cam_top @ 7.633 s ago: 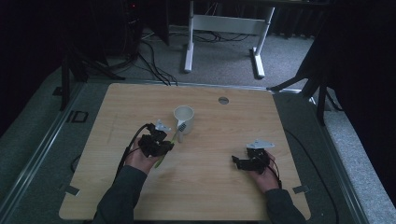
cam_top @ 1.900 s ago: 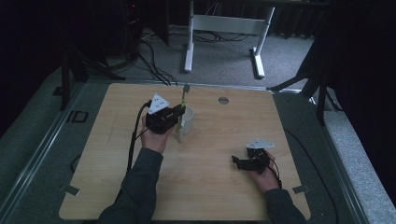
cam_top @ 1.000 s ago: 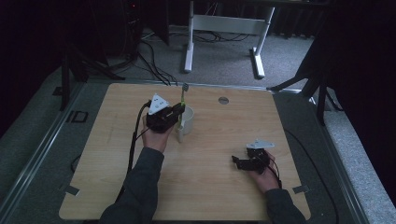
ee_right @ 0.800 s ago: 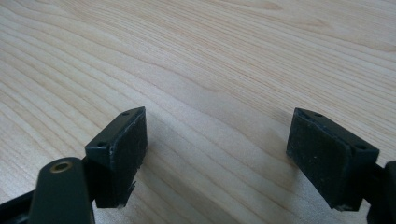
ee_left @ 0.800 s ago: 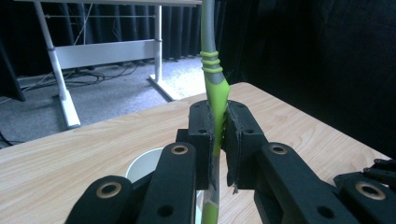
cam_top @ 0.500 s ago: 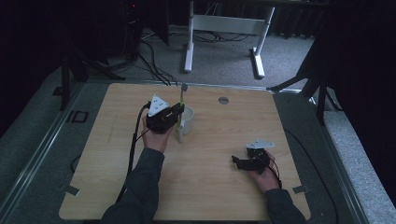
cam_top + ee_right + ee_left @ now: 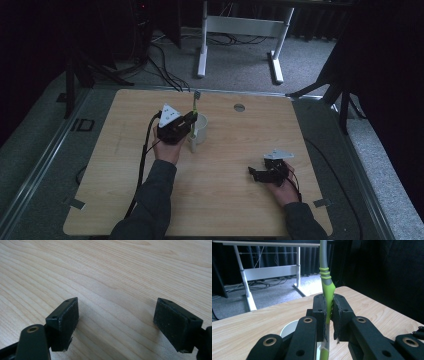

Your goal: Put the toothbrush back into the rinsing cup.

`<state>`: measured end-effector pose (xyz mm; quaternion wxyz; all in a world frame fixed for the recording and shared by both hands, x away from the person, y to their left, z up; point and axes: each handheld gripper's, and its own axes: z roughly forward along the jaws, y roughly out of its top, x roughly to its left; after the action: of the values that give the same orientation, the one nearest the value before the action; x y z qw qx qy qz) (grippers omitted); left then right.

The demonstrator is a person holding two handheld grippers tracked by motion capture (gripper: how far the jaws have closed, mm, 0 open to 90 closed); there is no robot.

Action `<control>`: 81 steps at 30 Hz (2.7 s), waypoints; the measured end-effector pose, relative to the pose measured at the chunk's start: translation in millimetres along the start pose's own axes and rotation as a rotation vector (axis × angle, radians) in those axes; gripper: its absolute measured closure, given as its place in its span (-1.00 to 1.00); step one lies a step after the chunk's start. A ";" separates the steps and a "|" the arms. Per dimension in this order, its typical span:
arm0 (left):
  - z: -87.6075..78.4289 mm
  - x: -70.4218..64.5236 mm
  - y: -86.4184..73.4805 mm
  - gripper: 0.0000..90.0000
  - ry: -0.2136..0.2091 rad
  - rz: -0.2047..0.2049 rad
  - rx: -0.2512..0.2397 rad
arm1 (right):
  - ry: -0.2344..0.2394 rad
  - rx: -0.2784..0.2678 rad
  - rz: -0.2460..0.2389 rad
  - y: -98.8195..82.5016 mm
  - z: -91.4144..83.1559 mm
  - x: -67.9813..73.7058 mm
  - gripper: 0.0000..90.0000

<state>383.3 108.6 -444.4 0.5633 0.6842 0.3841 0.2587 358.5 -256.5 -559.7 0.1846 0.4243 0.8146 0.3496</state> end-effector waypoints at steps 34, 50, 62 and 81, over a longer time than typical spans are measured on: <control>3.7 -0.1 -17.5 0.81 -0.014 -0.028 0.024 | 0.000 0.000 0.001 0.0 0.0 0.1 -0.56; 8.4 -3.1 -28.5 0.09 -0.029 0.002 0.130 | 0.000 0.000 0.001 0.0 0.1 0.1 -0.56; 0.9 -1.0 -29.5 -0.30 -0.018 -0.004 0.133 | -0.001 -0.001 -0.002 0.0 0.2 0.0 -0.56; -8.7 -3.1 -33.7 -0.49 -0.006 0.005 0.165 | 0.000 0.000 0.001 0.1 0.1 0.2 -0.56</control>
<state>366.8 113.4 -474.8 0.5054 0.7301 0.4010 0.2254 358.5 -256.3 -559.7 0.1843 0.4246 0.8145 0.3498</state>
